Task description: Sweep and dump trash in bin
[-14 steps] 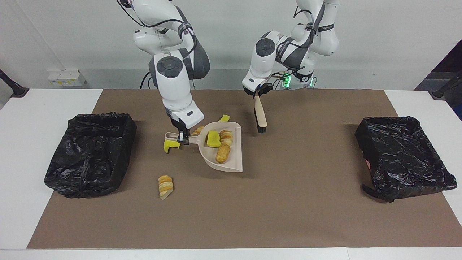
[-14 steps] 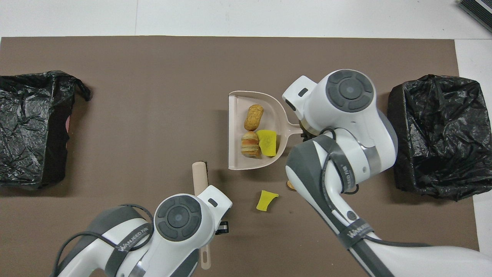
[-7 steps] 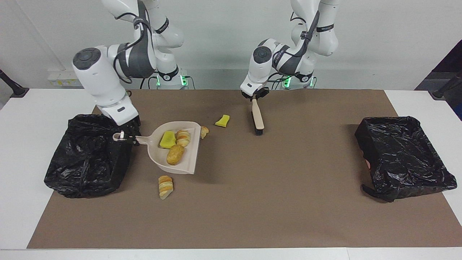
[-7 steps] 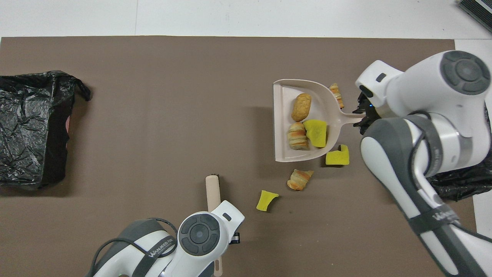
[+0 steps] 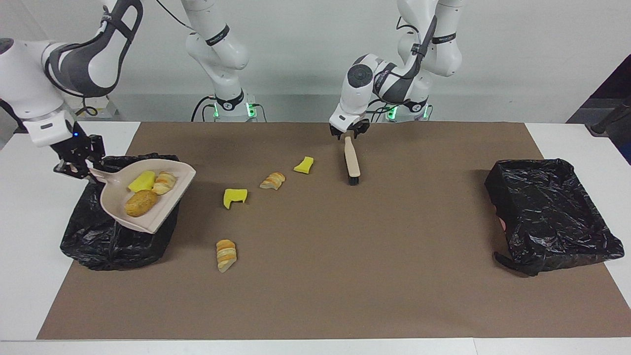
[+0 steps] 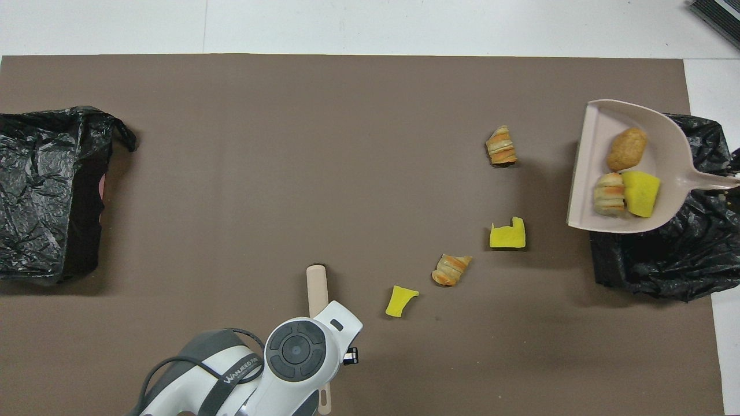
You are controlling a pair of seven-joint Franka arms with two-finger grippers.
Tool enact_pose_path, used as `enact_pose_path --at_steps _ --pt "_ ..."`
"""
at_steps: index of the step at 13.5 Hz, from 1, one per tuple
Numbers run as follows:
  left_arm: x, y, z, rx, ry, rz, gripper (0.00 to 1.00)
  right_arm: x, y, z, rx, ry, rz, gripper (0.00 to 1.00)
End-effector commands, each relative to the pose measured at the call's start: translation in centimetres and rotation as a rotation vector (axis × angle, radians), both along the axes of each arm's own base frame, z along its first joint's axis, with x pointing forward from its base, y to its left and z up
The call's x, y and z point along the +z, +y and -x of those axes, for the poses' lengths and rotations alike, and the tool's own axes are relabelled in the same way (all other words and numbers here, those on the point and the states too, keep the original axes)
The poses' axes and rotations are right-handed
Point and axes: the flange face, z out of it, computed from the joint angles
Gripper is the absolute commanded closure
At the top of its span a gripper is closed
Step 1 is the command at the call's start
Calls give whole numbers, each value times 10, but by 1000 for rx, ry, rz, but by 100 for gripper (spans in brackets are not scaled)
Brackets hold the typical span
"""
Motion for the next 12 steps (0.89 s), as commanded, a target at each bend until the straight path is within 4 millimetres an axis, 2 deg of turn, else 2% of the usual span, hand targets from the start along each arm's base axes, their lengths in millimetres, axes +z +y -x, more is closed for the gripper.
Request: enact_pose_path --at_steps 1,3,4,6,8,9,12 --pt "14 22 -35 79 -24 19 0 12 -19 9 -138 -55 9 100" --pt "17 42 -63 96 -67 -10 0 11 -23 11 -272 -32 33 100" --pt "19 60 -81 117 -91 -29 0 10 -27 14 -366 -17 38 100" --pt "38 96 -116 137 -129 -4 0 5 -32 25 -543 61 60 100" --pt "49 131 -136 135 -130 6 0 8 -32 32 -659 135 112 100" --pt "52 153 -146 131 -120 8 0 9 -28 31 -671 147 146 100" --pt "83 219 -163 102 -131 33 0 11 -27 33 -644 188 214 100"
